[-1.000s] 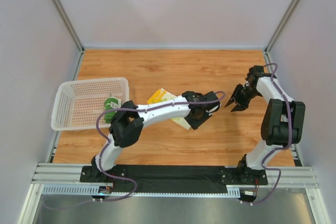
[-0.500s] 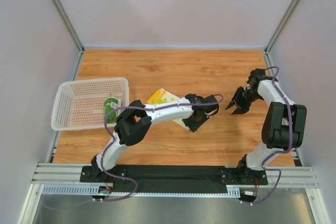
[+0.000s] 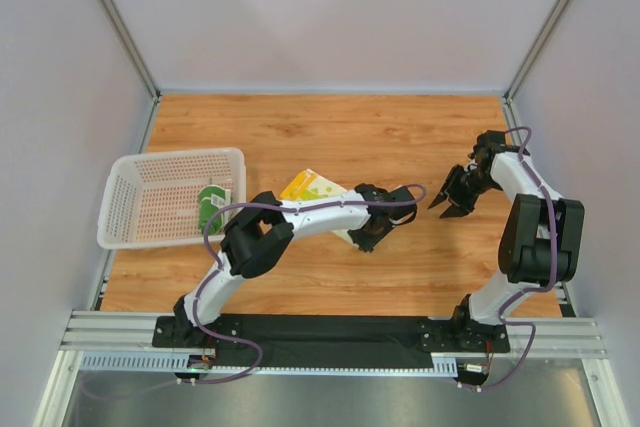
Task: Roll the towels
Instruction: Roll the towel
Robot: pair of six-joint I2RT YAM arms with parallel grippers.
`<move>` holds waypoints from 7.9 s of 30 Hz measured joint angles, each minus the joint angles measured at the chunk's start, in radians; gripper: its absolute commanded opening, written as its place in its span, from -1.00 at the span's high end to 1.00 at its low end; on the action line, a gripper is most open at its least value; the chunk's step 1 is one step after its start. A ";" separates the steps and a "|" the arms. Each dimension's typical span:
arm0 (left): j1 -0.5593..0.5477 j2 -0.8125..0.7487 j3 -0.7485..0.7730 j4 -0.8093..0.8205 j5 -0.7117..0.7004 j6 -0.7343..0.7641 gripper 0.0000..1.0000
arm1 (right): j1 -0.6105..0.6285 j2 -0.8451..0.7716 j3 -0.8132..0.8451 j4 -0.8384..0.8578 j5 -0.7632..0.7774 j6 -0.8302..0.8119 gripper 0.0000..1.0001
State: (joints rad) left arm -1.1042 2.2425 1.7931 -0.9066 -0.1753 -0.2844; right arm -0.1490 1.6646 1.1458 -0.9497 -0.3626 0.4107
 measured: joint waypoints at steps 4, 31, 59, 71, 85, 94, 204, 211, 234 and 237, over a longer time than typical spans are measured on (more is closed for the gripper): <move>0.001 -0.014 -0.027 0.026 -0.028 0.006 0.93 | 0.007 0.001 0.000 0.003 -0.032 0.000 0.13; 0.123 -0.233 -0.190 0.100 0.127 -0.044 1.00 | 0.349 0.204 0.022 0.205 -0.303 0.222 -0.09; 0.152 -0.307 -0.263 0.130 0.205 -0.085 1.00 | 0.371 0.313 0.107 0.238 -0.248 0.265 0.99; 0.155 -0.328 -0.340 0.220 0.276 -0.068 1.00 | 0.383 0.348 0.210 0.086 -0.168 0.203 0.99; 0.164 -0.322 -0.323 0.158 0.405 -0.049 1.00 | 0.368 0.376 0.322 -0.059 0.059 0.104 0.15; 0.256 -0.299 -0.319 0.129 0.527 -0.102 1.00 | 0.355 0.322 0.336 -0.082 0.100 0.059 0.16; 0.182 -0.297 -0.197 0.063 0.417 -0.108 -0.59 | 0.471 0.292 0.210 0.044 0.018 0.209 0.99; 0.095 -0.252 -0.132 0.086 0.328 -0.065 -0.50 | 0.471 0.290 0.210 0.032 0.017 0.209 0.99; 0.080 -0.200 -0.245 0.263 0.194 -0.045 -0.12 | 0.469 0.262 0.211 -0.002 0.010 0.198 0.99; 0.075 -0.196 -0.260 0.291 0.193 -0.043 0.17 | 0.469 0.262 0.211 -0.008 0.014 0.194 0.99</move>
State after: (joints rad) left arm -1.0290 2.0468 1.5333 -0.6159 0.0174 -0.3271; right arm 0.3202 1.9270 1.3571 -0.9577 -0.3481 0.6048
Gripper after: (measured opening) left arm 0.499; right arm 0.014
